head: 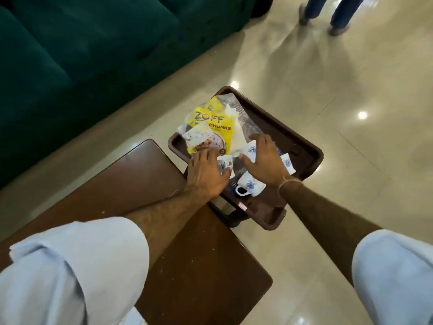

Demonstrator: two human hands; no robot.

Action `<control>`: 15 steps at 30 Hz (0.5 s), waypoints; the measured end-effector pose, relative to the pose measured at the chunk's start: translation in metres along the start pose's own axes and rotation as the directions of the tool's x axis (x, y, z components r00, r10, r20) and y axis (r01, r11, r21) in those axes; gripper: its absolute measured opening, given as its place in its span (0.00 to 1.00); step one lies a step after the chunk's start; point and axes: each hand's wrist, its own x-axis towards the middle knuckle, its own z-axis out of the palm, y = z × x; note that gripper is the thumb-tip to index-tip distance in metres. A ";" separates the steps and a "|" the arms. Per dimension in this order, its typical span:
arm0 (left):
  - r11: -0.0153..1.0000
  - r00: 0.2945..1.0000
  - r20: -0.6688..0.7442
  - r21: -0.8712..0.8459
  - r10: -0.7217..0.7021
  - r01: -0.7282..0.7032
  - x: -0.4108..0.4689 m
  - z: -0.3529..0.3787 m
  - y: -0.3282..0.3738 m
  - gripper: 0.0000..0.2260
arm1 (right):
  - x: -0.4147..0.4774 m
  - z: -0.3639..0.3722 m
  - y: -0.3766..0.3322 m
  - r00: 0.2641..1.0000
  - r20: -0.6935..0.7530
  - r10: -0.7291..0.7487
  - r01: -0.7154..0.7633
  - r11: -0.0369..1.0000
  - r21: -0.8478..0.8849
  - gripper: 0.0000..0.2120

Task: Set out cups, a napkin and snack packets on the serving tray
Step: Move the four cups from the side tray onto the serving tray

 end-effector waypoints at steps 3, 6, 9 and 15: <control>0.994 0.996 -0.010 0.060 -0.090 0.090 0.014 0.008 0.004 0.33 | 0.025 -0.002 0.015 0.992 0.059 0.115 -0.103 0.979 -0.175 0.31; 0.990 0.991 0.018 0.052 -0.131 0.130 0.020 0.014 0.002 0.37 | 0.044 -0.001 0.022 0.958 0.195 0.209 -0.143 0.941 -0.305 0.35; 0.989 0.991 0.014 0.055 -0.137 0.136 0.024 0.018 -0.001 0.38 | 0.053 0.002 0.028 0.946 0.239 0.218 -0.130 0.933 -0.337 0.38; 0.976 0.986 0.011 -0.140 -0.165 0.165 0.020 0.018 -0.001 0.42 | 0.050 0.003 0.029 0.963 0.175 0.204 -0.162 0.960 -0.227 0.37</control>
